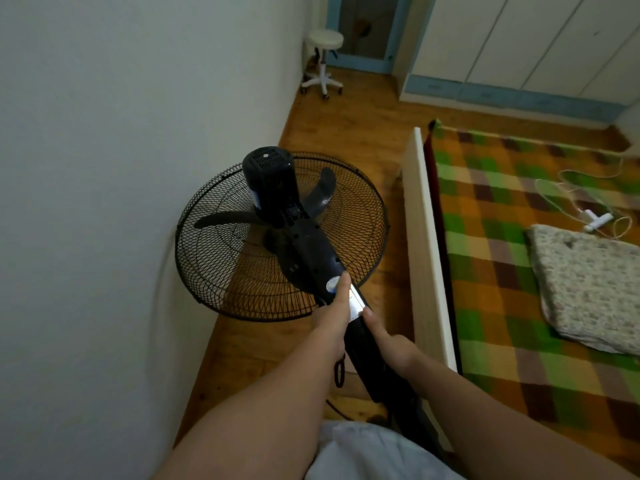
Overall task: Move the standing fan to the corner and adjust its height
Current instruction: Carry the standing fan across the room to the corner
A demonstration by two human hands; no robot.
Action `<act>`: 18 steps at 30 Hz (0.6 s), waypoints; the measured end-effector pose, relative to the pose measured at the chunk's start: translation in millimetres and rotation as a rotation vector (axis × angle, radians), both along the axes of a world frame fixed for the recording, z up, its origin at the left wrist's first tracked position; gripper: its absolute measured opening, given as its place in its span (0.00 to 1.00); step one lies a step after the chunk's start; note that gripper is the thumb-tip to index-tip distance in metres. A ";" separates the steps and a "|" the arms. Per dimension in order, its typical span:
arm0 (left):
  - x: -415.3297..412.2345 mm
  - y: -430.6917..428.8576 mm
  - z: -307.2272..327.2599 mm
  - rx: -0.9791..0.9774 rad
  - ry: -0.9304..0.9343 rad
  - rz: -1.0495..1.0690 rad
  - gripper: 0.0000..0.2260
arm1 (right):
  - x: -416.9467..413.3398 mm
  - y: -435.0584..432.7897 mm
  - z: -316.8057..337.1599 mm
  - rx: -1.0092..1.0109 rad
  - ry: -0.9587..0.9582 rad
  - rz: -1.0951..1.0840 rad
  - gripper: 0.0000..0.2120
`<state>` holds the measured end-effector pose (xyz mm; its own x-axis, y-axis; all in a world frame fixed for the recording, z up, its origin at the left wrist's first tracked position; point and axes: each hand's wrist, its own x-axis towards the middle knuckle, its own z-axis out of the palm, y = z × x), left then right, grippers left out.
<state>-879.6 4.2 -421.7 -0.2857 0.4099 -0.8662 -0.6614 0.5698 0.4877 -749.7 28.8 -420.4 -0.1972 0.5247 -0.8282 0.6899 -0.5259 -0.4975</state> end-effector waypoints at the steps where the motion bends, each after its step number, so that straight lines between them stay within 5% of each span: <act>1: -12.2 4.8 0.1 0.006 0.003 -0.015 0.52 | -11.7 2.0 -0.4 -0.004 -0.015 -0.015 0.56; 10: -78.1 52.1 6.0 0.048 0.020 -0.188 0.54 | -75.8 30.5 5.7 0.067 -0.067 -0.162 0.70; 18: -105.1 111.7 -7.8 0.010 0.006 -0.250 0.51 | -106.2 79.9 -2.1 0.002 -0.049 -0.218 0.66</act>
